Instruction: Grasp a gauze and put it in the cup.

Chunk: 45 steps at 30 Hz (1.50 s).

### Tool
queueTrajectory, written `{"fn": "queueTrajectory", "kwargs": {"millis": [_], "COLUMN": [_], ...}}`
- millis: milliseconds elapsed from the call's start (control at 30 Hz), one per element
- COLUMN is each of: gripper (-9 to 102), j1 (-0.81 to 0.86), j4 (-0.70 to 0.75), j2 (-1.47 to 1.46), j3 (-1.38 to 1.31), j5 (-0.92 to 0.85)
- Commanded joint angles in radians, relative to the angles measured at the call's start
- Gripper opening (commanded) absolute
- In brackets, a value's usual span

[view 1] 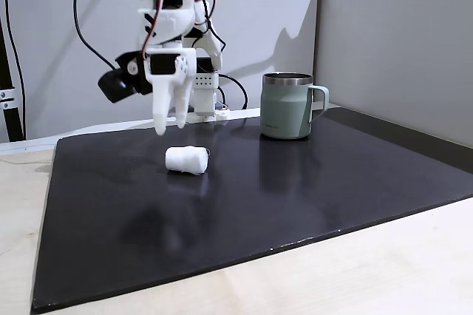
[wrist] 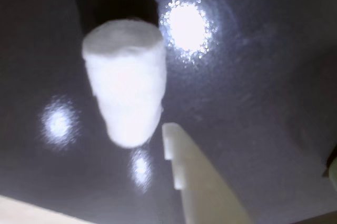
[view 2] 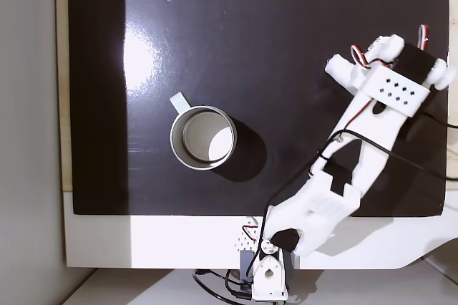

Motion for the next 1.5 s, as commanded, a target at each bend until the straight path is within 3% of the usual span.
{"fn": "queueTrajectory", "kwargs": {"millis": [0, 600, 1167, 1367, 1467], "gripper": [38, 41, 29, 5, 2], "j1": [-0.005, -0.1, -0.048, 0.0, 0.017], "j4": [0.009, 0.011, 0.014, 0.014, 0.012], "j2": [-0.02, -0.225, -0.209, -0.206, -0.202], "j3": [-0.081, -0.21, -0.147, -0.1, -0.101], "j5": [-0.012, 0.0, -0.002, 0.002, 0.003]}}
